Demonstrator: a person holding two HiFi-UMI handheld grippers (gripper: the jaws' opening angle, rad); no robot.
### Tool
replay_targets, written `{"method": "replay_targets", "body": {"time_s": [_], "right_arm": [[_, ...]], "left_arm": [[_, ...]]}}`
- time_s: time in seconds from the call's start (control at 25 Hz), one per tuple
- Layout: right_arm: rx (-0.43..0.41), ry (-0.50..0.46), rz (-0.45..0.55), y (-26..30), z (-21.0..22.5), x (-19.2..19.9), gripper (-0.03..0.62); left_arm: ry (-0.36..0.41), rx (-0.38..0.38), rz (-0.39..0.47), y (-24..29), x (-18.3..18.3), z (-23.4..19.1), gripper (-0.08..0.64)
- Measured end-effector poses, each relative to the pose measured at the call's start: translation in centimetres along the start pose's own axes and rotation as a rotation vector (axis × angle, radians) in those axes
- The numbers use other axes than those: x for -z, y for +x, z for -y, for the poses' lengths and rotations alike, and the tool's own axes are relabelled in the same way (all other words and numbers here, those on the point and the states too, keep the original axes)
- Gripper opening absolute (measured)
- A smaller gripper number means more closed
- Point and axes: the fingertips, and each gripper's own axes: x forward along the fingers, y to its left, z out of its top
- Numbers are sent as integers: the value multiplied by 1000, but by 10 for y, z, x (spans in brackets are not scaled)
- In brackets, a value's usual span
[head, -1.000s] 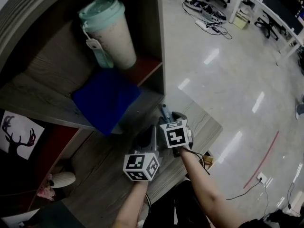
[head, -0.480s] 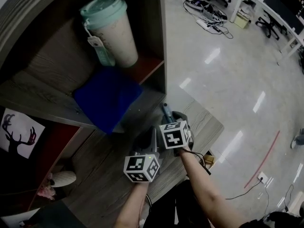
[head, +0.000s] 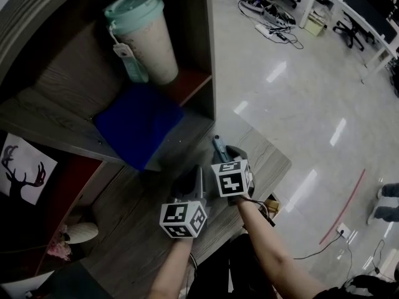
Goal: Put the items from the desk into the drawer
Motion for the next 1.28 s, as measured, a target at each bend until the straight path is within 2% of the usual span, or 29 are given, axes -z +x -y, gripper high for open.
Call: {"method": "replay_targets", "body": {"time_s": [0.52,1.28], "right_arm": [[-15,7,71,-34,4,-6,140],[-2,53,163,-132,14,0,140]], "left_arm": [[18,30,0,-7,4,26,9],[61,80,12,-42,3,89,9]]}}
